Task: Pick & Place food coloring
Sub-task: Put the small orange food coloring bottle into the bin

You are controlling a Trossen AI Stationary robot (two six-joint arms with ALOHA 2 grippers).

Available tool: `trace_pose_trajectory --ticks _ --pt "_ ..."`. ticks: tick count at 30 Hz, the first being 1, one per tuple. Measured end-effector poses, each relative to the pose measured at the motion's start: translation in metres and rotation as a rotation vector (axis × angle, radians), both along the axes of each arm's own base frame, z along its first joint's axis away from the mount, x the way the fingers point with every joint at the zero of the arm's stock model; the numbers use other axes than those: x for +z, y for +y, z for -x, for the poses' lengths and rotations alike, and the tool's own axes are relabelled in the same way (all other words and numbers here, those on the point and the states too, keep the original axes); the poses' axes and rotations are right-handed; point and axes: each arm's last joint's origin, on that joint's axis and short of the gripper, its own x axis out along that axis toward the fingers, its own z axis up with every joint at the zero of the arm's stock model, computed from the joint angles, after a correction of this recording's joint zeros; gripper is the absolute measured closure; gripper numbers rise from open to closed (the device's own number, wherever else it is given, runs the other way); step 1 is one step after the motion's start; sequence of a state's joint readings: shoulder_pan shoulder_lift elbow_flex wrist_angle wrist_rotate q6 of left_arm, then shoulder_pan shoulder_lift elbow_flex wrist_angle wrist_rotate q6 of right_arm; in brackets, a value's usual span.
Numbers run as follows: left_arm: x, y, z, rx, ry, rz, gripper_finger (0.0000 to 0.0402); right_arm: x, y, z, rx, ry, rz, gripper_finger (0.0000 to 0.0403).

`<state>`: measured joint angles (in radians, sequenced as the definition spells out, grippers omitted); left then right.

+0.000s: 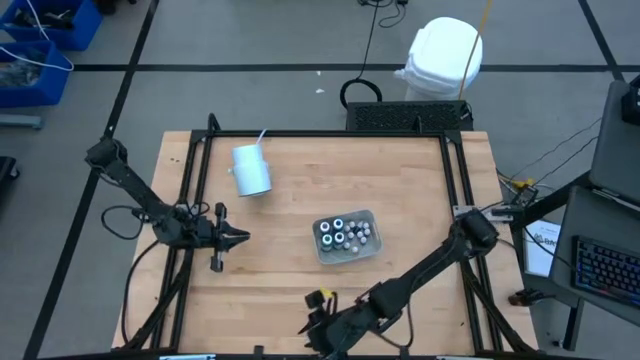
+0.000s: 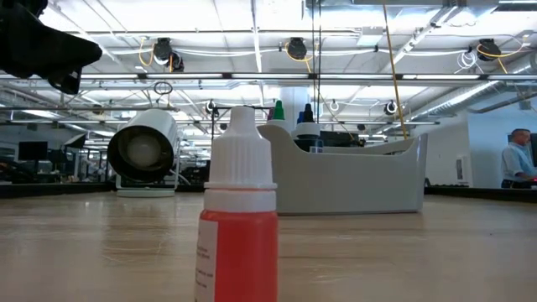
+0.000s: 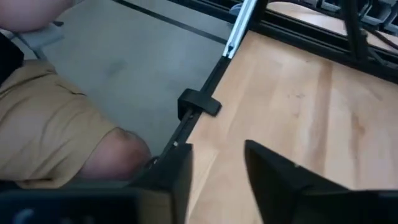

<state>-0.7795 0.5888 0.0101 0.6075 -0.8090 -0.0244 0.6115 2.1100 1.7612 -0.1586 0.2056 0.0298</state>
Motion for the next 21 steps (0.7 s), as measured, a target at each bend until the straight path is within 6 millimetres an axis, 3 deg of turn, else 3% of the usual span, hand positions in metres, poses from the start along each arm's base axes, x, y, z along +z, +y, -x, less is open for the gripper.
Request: trace_pose_trajectory --ticks 5,9,21 --pt "-0.001 0.0 0.0 0.0 0.007 0.02 0.0356 -0.02 0.006 -0.005 0.071 0.043 -0.019 0.019" --pt "-0.001 0.0 0.0 0.0 0.009 0.023 0.0355 -0.032 0.009 -0.005 0.104 0.075 0.002 0.0159" --pt "-0.003 0.0 0.0 0.0 0.02 0.021 0.0355 -0.058 0.005 0.005 0.086 0.169 0.101 0.0165"
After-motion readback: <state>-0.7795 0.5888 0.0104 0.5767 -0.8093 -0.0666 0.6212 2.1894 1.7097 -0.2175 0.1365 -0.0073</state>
